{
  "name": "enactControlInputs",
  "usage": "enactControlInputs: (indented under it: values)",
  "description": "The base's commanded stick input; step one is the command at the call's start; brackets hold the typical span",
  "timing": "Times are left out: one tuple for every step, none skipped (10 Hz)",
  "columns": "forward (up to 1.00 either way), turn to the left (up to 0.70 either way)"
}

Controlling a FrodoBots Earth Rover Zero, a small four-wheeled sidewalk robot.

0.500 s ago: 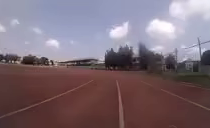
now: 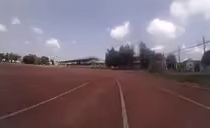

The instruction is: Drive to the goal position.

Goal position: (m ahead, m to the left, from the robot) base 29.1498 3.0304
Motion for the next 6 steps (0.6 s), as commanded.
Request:
enactControlInputs:
  values:
    - [0.7, 0.0]
    - [0.7, 0.0]
    - [0.7, 0.0]
    - [0.7, 0.0]
    - [0.7, 0.0]
    - [0.7, 0.0]
